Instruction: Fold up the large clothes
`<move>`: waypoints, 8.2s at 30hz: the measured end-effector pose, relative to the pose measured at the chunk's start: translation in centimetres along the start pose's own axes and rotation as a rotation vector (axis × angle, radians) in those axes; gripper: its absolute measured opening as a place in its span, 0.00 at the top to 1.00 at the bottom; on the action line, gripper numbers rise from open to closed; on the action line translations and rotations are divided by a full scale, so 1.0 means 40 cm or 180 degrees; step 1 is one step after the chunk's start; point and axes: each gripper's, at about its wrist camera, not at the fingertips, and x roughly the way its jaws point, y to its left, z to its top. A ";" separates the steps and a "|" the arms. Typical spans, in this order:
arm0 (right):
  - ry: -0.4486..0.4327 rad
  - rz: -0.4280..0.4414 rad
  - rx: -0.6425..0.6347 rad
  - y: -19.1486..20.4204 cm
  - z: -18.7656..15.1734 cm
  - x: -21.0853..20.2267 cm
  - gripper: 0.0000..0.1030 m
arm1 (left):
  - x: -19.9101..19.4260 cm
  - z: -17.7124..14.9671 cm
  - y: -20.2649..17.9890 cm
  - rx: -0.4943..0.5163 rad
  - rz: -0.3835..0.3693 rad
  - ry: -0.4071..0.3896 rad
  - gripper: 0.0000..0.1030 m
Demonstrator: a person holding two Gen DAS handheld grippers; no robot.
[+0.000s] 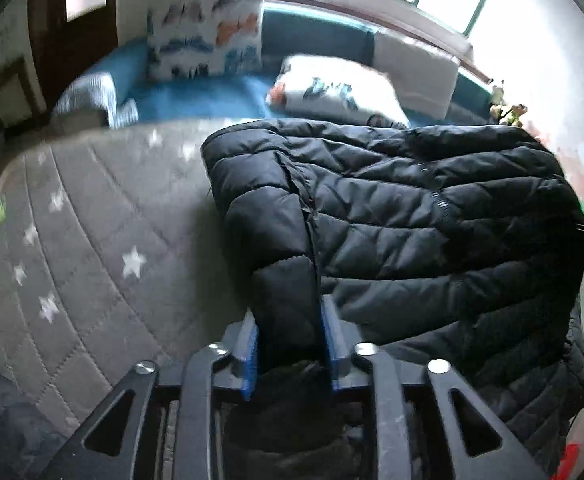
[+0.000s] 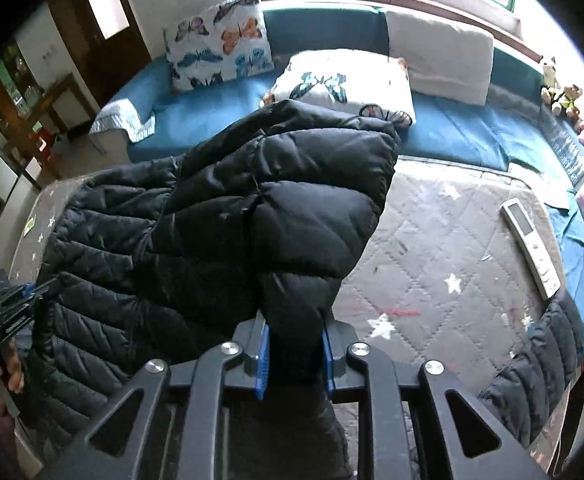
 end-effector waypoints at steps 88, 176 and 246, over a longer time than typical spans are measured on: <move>-0.0551 0.0149 0.2045 -0.620 -0.485 -0.112 0.58 | -0.244 -0.635 -0.739 0.1634 -0.1455 0.0497 0.37; -0.0499 0.0537 -0.2036 0.544 -0.613 -0.161 0.91 | -0.526 -0.737 0.041 -0.0138 -0.1236 -0.0293 0.37; 0.0227 0.0688 -0.1105 0.431 -0.438 0.058 0.90 | -0.498 -0.585 0.648 -0.2375 -0.0059 -0.0811 0.23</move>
